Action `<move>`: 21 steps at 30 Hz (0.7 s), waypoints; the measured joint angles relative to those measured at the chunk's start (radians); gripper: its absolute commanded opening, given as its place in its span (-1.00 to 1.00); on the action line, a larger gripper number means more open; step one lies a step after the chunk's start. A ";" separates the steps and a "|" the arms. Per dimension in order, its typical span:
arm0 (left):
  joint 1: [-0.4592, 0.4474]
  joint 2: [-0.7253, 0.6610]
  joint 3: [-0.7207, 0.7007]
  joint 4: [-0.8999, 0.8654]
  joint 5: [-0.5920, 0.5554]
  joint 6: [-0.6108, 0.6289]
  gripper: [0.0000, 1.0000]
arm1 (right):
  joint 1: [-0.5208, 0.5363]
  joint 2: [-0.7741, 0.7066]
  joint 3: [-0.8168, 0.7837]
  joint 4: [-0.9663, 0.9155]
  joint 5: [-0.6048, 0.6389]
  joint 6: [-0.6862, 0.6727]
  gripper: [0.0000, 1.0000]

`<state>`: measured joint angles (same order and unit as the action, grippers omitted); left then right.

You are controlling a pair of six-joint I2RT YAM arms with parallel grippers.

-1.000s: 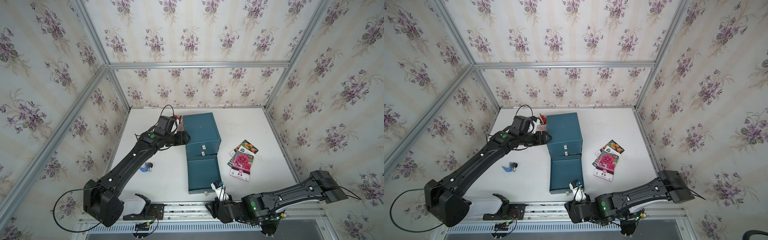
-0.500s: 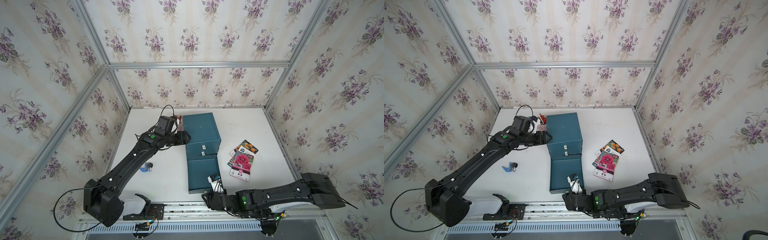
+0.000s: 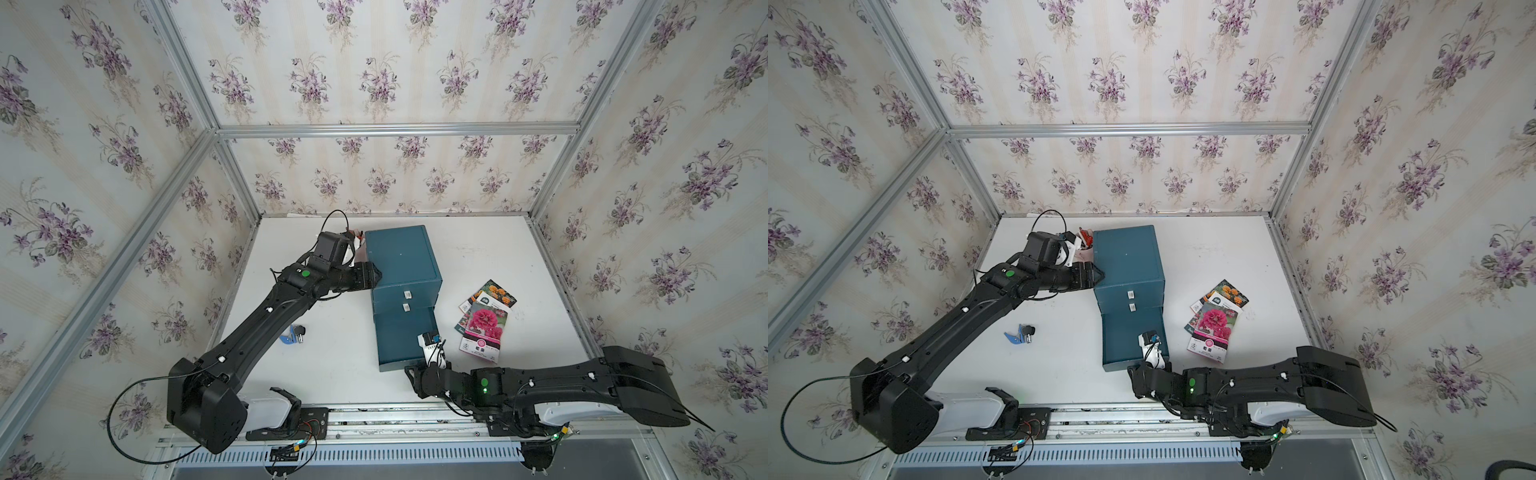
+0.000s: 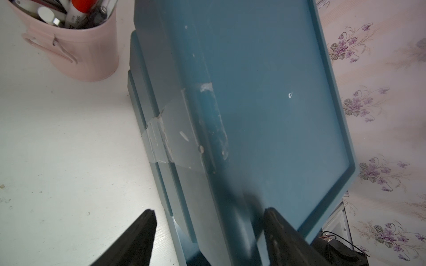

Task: Take the seed bags out of the drawer
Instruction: Close the drawer in the storage box.

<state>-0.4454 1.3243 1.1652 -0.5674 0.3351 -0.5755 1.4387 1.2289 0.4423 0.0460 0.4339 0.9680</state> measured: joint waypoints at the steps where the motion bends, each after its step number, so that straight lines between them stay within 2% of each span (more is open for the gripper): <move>1: 0.000 0.000 -0.002 0.003 0.002 0.000 0.52 | -0.005 0.011 -0.003 0.013 0.003 -0.003 -0.01; 6: 0.001 -0.001 -0.008 0.012 0.008 0.003 0.51 | -0.009 0.055 -0.014 0.089 0.039 -0.022 0.06; 11: 0.000 -0.003 -0.017 0.023 0.011 0.003 0.51 | -0.010 0.077 -0.015 0.146 0.060 -0.037 0.25; 21: 0.000 0.005 -0.023 0.048 0.029 0.003 0.51 | -0.010 0.047 -0.058 0.173 0.109 -0.025 0.42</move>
<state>-0.4450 1.3289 1.1419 -0.5198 0.3637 -0.5728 1.4292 1.2755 0.3843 0.2192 0.5426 0.9432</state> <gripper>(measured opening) 0.754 0.702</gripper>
